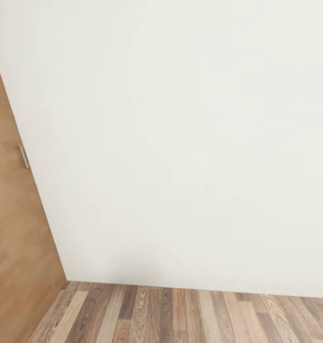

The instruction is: In the bedroom, move the book from the bed onto either nightstand, and place the two sandals side by side next to the bed.

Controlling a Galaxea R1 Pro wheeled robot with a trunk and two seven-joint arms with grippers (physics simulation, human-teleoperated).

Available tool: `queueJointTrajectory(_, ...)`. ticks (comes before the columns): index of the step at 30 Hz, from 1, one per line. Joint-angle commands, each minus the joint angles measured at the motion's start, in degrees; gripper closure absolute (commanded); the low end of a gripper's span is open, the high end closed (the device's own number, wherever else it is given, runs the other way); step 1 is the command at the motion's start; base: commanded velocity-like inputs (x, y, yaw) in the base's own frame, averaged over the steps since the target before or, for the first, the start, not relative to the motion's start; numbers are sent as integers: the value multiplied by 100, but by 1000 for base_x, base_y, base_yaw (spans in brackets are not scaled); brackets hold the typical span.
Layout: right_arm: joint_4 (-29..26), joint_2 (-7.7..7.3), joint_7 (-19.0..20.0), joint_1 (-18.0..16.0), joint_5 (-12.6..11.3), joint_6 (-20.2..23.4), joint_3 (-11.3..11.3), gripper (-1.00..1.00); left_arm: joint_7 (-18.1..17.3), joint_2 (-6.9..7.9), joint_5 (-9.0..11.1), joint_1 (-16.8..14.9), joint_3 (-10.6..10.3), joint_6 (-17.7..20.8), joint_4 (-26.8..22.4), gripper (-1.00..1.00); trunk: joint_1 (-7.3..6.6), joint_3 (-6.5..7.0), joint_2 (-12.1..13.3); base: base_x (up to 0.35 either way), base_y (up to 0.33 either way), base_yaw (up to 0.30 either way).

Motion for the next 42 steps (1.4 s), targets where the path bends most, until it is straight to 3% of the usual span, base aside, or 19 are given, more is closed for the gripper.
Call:
queueJointTrajectory(1,-2,2,9,-1,-4,-13,-13,-100,2,0,8,-3,0,-18,4,-100,3,-5,-2,333,0,0)
queueJointTrajectory(18,-3,2,9,-1,0,-10,-13,-100,2,0,8,-3,3,-17,4,-100,3,-5,-2,324,0,0)
queueJointTrajectory(42,-8,2,10,-1,3,-12,-13,-100,2,0,8,-3,5,-18,2,-100,3,-126,-2,62,0,-10)
